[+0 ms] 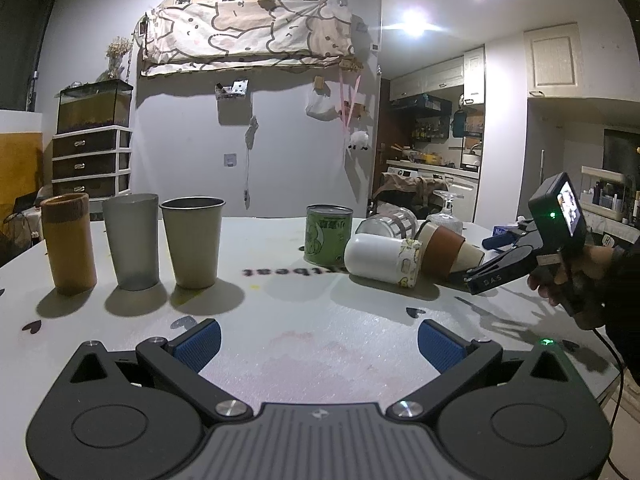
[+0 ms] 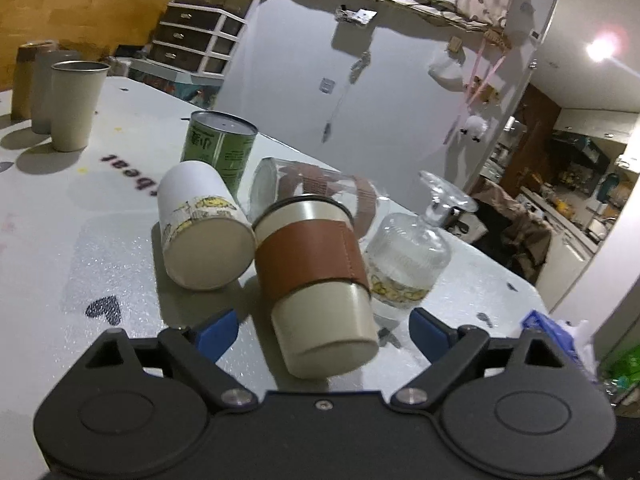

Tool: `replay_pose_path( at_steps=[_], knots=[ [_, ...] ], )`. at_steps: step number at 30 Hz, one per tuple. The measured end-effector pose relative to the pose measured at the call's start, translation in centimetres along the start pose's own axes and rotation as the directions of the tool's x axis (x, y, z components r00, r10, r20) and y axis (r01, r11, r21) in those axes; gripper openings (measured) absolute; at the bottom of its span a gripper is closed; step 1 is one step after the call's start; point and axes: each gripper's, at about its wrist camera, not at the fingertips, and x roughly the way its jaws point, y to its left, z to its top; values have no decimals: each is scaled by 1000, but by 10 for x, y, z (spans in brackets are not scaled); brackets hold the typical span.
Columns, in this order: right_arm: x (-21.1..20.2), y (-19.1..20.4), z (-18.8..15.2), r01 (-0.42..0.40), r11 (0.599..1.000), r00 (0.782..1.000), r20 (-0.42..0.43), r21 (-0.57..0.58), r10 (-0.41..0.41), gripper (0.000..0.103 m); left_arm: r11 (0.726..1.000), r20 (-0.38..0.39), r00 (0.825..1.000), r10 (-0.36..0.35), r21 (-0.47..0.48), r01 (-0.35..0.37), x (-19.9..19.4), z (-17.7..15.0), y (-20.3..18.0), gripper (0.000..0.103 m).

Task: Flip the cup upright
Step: 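Reach the right tool to the lying brown-sleeved cream cup and close on it, then lift the brown-sleeved cup off the table with the right tool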

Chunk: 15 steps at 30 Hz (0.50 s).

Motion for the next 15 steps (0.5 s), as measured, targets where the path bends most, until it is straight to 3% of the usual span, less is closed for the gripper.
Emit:
replay_pose_path(
  at_steps=[3,6,8,9,15],
  knots=[
    [11,-4,-3,-41,999,999,-21,10,41,93,1000,-1,1000,-4,-2,4,0,0,1,103],
    [17,-5,-4,-66,997,997,-28,34,67,85,1000,0,1000,1,-13,-1,-1,1,4,103],
    [15,-5,-5,-44,998,999,-15,42,45,76,1000,-1,1000,1,-22,-1,-1,0,6,103],
    [13,-5,-5,-33,999,999,-12,40,34,63,1000,-1,1000,1,-24,-1,-1,1,6,103],
    [-9,0,-9,1,996,999,-38,94,2,61,999,-2,1000,0,-33,0,-1,1,7,103]
  ],
)
